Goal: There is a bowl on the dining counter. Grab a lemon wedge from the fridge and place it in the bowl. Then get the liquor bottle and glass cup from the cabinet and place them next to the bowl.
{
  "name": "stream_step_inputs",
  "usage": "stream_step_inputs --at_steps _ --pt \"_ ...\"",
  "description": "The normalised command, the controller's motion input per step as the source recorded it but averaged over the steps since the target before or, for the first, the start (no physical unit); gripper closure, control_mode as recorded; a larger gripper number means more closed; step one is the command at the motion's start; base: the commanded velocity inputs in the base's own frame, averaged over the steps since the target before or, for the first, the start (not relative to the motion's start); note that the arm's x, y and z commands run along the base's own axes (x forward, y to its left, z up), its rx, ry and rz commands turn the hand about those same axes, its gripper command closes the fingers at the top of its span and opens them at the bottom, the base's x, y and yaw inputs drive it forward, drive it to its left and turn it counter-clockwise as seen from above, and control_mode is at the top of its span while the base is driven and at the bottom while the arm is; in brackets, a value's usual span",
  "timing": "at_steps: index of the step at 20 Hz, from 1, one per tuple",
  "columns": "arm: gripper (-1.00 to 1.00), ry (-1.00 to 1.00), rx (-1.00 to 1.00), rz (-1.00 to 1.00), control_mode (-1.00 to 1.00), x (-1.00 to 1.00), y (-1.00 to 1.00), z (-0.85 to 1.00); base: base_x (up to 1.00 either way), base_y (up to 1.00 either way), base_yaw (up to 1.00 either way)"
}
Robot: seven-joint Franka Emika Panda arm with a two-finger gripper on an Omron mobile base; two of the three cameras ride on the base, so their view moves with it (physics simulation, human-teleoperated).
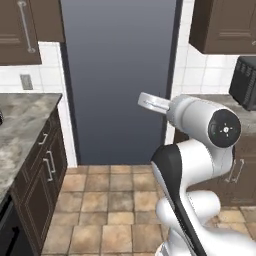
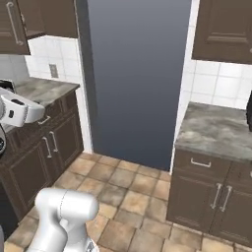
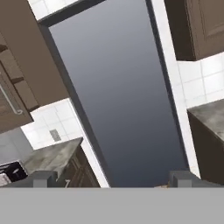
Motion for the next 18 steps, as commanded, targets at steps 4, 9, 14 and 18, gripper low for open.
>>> stream_step_inputs --at_steps 4,9,14,18 --pt "-1.0 0.0 0.0 0.0 1.0 0.0 0.0 0.0 1.0 -0.17 0.55" --pt "-1.0 0.0 0.0 0.0 1.0 0.0 0.0 0.0 0.97 -0.23 0.52" --pt "-1.0 0.0 0.0 0.0 1.0 0.0 0.0 0.0 0.27 -0.08 0.14" --pt "-1.0 0.0 0.0 0.0 1.0 0.0 0.0 0.0 0.44 0.0 -0.01"
